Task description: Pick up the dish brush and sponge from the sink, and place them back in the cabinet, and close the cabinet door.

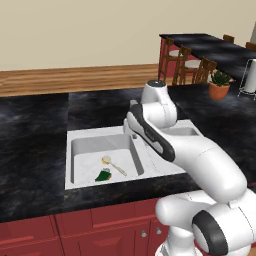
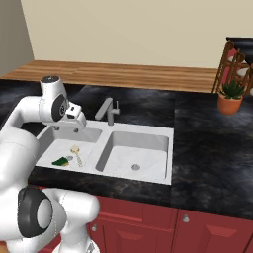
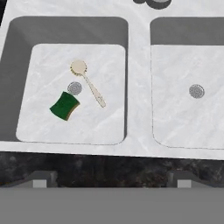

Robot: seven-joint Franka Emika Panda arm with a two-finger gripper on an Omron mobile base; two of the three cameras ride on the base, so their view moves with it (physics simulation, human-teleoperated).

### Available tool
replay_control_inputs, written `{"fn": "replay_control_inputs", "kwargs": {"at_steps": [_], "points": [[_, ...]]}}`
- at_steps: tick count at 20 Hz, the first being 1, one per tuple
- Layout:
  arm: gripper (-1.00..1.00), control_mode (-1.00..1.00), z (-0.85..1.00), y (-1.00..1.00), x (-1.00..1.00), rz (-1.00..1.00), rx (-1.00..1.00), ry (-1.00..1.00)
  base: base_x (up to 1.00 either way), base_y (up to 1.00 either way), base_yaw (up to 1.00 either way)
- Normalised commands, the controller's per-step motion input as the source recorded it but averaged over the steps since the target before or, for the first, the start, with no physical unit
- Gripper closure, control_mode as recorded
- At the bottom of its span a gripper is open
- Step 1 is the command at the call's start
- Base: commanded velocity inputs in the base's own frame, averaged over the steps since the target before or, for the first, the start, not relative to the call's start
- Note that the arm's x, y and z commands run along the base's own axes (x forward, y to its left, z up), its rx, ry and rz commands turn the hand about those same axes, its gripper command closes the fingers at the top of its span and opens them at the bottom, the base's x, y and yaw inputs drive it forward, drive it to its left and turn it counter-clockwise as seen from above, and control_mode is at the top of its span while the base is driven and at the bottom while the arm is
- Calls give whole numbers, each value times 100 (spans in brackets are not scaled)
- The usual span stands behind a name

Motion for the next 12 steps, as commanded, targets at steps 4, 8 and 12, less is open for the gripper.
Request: {"fn": "replay_control_inputs", "kwargs": {"at_steps": [4, 8, 12], "points": [[-100, -100, -8, 5, 17, 0, 0, 0, 0, 0, 0], [-100, -100, -11, 7, 6, 0, 0, 0, 0, 0, 0], [-100, -100, -9, 8, 1, 0, 0, 0, 0, 0, 0]]}}
